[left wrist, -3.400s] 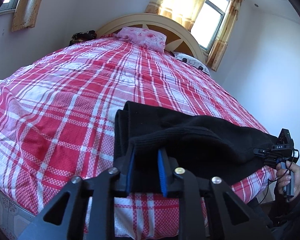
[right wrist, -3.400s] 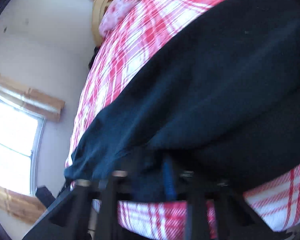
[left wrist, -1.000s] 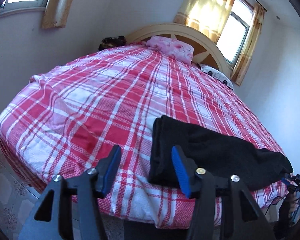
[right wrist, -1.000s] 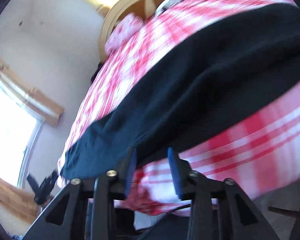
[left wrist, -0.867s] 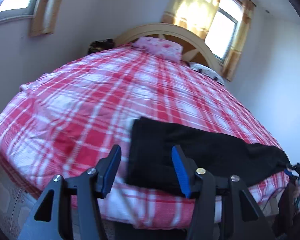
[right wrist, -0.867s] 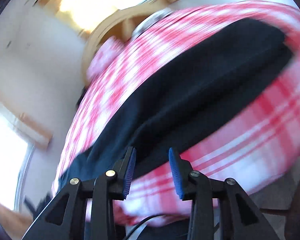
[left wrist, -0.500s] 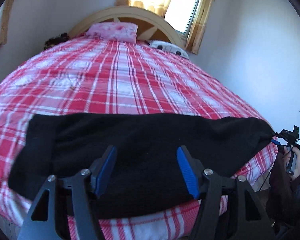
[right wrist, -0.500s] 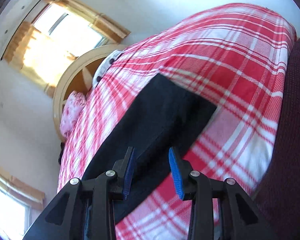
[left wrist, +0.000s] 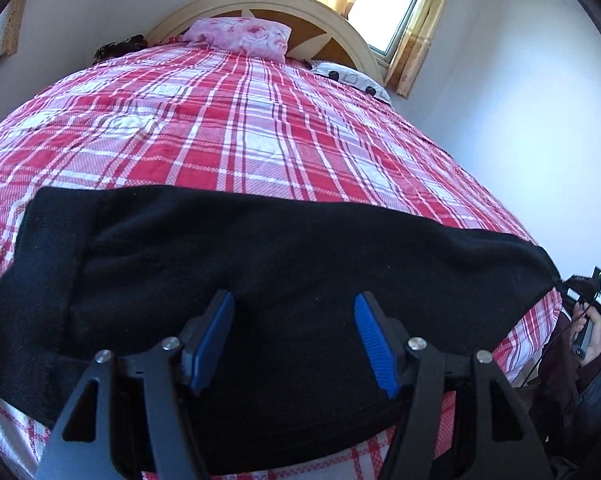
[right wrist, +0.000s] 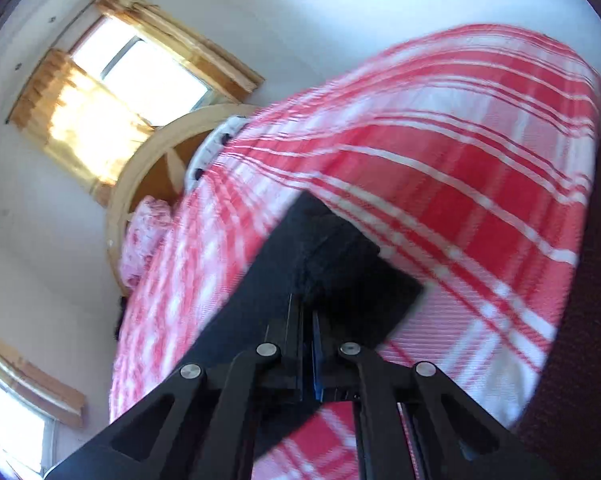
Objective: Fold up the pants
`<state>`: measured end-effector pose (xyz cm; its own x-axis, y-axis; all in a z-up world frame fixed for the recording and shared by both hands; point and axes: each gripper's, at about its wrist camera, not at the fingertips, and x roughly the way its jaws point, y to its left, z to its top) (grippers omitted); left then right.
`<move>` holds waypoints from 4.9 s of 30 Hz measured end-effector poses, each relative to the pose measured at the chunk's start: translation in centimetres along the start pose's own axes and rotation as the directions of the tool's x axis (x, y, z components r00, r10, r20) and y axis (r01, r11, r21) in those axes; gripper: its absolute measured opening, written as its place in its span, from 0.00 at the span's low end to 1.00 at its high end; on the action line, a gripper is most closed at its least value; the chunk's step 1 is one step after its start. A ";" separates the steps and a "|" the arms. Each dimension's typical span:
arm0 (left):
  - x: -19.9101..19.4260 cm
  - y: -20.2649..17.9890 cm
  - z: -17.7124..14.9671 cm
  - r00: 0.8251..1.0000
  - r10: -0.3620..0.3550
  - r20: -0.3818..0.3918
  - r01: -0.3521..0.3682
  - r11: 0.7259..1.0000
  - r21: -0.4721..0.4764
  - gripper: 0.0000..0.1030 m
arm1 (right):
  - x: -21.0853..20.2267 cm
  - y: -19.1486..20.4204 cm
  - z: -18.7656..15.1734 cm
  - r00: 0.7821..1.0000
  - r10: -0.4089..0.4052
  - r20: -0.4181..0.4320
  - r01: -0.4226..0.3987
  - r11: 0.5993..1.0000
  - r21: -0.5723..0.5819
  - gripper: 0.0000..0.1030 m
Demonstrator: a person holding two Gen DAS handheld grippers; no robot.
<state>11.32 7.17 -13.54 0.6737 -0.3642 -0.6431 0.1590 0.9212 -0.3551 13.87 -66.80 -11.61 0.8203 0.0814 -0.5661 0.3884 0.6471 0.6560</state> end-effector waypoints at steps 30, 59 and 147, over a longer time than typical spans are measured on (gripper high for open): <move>-2.8 -5.5 -0.9 0.992 -0.081 0.092 0.070 0.990 0.121 0.69 | 4.7 10.3 -13.9 0.904 0.202 -0.376 -0.207 0.978 0.027 0.43; -2.8 -3.4 -0.6 0.994 -0.058 0.096 0.052 0.997 0.058 0.69 | 0.3 17.8 -17.3 0.958 0.175 -0.229 -0.261 0.860 -0.438 0.26; -0.3 -0.7 -1.7 0.996 0.044 0.078 -0.051 0.995 0.082 0.84 | 26.2 37.0 -31.4 0.151 0.102 -0.983 -0.480 0.877 0.017 0.19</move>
<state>9.80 6.37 -14.20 0.7345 -0.3112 -0.6031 0.1833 0.9466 -0.2652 36.50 -16.92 -17.85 -0.2492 0.8236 -0.5095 -0.0458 0.5155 0.8557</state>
